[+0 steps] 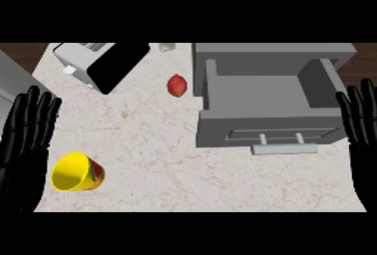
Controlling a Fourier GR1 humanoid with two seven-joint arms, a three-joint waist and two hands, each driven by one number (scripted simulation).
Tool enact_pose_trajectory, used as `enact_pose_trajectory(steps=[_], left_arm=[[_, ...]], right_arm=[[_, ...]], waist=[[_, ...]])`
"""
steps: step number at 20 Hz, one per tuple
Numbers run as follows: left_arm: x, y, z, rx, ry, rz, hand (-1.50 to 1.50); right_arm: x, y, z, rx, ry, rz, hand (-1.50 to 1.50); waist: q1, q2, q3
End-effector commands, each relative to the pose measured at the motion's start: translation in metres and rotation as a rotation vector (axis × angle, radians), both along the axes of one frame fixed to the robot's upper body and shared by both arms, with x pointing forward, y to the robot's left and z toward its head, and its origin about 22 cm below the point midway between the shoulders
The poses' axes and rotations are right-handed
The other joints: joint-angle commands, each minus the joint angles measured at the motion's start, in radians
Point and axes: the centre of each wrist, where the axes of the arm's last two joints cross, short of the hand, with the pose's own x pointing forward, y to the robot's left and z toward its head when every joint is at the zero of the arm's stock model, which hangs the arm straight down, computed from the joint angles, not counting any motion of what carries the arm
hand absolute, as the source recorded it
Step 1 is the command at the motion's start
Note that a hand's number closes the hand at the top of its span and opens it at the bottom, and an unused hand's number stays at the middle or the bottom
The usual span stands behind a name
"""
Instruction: Pick up the cup, place it into the drawer and close the drawer
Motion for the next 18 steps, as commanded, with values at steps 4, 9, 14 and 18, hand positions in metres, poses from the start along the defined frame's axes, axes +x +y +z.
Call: enact_pose_trajectory(steps=[4, 9, 14, 18], left_arm=[[-0.029, 0.038, 0.003, -0.026, -0.027, -0.171, -1.50], [-0.037, 0.061, -0.013, -0.264, 0.189, -0.167, -1.50], [-0.019, 0.091, -0.030, -0.289, 0.209, -0.145, -1.50], [-0.027, 0.125, -0.047, -0.249, 0.278, -0.098, -1.50]], right_arm=[[-0.014, 0.005, -0.006, -0.013, -0.048, 0.014, -1.50], [0.007, 0.003, -0.013, -0.051, 0.128, 0.122, -1.50], [0.034, 0.007, 0.000, -0.030, 0.128, 0.146, -1.50], [0.050, 0.004, -0.002, -0.043, 0.121, 0.146, -1.50]], waist=[[0.045, 0.010, 0.039], [0.057, 0.013, 0.039], [0.040, 0.015, 0.039], [0.042, 0.015, 0.039]])
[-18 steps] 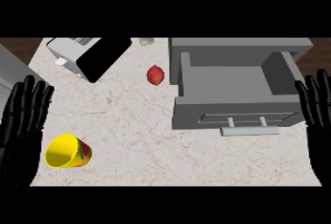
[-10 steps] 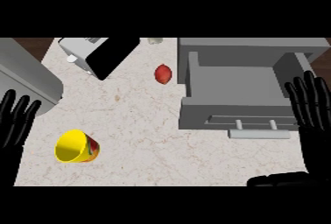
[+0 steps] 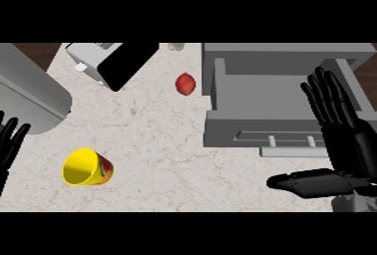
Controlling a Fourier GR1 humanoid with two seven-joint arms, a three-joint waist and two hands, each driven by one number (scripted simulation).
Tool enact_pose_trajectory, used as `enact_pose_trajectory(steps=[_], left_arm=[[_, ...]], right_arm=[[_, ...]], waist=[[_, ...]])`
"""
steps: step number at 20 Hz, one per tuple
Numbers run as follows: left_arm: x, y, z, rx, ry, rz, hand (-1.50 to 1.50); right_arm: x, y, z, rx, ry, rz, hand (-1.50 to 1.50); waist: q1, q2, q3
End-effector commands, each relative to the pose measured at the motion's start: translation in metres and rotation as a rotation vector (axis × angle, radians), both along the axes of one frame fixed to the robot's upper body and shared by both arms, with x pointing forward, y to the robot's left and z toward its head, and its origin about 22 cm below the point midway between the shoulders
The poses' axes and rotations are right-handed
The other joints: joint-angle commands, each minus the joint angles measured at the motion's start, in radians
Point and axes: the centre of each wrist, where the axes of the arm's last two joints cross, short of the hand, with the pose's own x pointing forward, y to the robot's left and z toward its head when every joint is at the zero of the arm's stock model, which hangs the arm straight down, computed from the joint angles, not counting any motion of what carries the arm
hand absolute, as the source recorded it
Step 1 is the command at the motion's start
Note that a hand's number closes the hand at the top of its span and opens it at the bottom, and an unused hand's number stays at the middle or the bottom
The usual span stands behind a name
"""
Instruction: Pick up the cup, place it into the drawer and close the drawer
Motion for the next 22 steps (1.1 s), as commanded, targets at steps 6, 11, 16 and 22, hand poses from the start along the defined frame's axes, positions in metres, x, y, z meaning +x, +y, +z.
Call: enact_pose_trajectory(steps=[6, 11, 16, 22], left_arm=[[0.016, 0.021, -0.053, 0.038, 0.114, 0.050, -1.50], [0.019, 0.034, -0.096, 0.042, 0.171, 0.097, -1.50], [0.040, 0.046, -0.122, 0.076, 0.197, 0.132, -1.50], [0.010, 0.050, -0.175, 0.067, 0.214, 0.127, -1.50]], right_arm=[[0.009, -0.022, 0.005, -0.003, -0.011, 0.027, -1.50], [0.021, 0.004, 0.021, -0.015, -0.034, 0.020, -1.50], [0.014, -0.021, 0.009, -0.027, -0.013, 0.019, -1.50], [0.036, -0.016, 0.028, -0.014, -0.047, 0.017, -1.50]], waist=[[-0.008, 0.000, 0.001], [-0.006, 0.001, 0.000], [-0.013, 0.001, 0.000], [-0.007, 0.001, 0.000]])
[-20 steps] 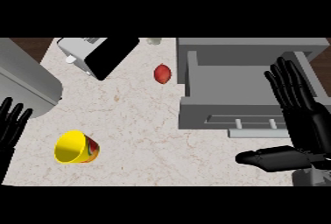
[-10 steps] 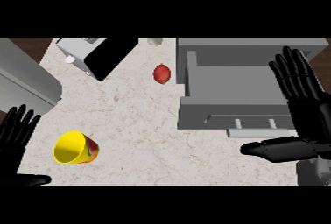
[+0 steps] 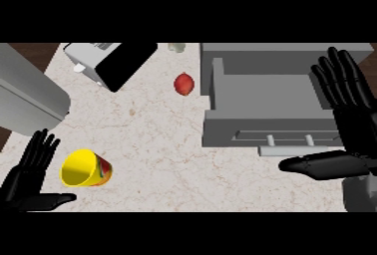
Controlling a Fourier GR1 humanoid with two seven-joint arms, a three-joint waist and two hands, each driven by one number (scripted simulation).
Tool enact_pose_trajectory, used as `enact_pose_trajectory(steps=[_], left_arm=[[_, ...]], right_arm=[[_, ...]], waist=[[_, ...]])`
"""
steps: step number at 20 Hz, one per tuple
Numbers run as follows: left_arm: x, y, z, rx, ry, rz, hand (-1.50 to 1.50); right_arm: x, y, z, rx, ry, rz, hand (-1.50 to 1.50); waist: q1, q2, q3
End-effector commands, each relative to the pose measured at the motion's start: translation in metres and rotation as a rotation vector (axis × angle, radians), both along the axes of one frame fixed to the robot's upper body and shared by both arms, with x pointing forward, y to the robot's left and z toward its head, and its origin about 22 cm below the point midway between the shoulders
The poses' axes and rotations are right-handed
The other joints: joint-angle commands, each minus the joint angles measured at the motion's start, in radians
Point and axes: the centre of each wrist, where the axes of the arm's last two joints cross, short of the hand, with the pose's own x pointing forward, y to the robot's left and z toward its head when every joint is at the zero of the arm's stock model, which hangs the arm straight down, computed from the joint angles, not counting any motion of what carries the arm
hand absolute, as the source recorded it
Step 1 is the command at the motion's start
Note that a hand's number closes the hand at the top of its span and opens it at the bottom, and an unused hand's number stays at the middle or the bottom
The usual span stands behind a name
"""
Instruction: Pick up the cup, place it into the drawer and close the drawer
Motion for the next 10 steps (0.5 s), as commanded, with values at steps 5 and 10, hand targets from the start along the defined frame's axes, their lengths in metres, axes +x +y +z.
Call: enact_pose_trajectory(steps=[5, 10], left_arm=[[-0.009, 0.018, -0.049, 0.025, 0.024, 0.030, -1.50], [-0.007, 0.001, -0.072, 0.033, 0.029, -0.007, -1.50]], right_arm=[[0.008, -0.008, 0.018, 0.001, 0.019, -0.018, -1.50], [0.011, 0.007, 0.007, 0.012, 0.003, -0.019, -1.50]], waist=[[-0.001, 0.000, 0.000], [0.000, 0.000, 0.000]])
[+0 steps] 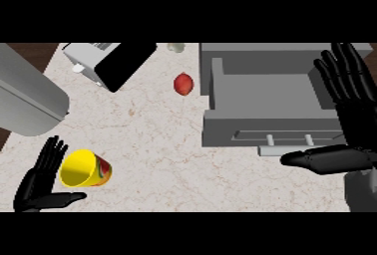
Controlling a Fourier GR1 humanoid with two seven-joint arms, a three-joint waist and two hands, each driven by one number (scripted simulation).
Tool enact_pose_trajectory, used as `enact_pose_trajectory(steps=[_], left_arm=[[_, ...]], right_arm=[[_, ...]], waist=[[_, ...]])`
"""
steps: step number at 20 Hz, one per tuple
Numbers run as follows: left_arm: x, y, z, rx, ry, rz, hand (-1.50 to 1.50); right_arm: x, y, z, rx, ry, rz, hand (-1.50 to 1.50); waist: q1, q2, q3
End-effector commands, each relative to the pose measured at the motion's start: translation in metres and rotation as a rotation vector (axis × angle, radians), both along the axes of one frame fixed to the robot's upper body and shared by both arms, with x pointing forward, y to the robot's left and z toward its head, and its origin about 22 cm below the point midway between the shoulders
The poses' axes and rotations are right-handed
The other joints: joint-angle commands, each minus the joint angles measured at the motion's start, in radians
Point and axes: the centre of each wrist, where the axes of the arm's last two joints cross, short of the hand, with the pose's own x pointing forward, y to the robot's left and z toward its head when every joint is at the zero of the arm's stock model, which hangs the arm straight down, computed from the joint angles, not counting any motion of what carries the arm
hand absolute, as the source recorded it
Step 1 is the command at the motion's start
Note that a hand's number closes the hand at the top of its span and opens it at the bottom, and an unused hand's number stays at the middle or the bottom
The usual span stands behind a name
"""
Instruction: Pick up the cup, place it into the drawer and close the drawer
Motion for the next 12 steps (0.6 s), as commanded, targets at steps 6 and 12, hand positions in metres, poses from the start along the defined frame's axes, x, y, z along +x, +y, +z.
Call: enact_pose_trajectory(steps=[6, 12], left_arm=[[0.001, -0.004, -0.022, -0.021, -0.065, -0.004, -1.50], [-0.003, -0.012, -0.030, -0.025, -0.079, -0.011, -1.50]], right_arm=[[-0.008, 0.002, 0.001, -0.008, -0.012, -0.001, -1.50], [0.003, 0.003, -0.005, 0.002, -0.001, 0.019, -1.50]], waist=[[-0.008, 0.002, -0.001], [-0.009, 0.005, -0.002]])
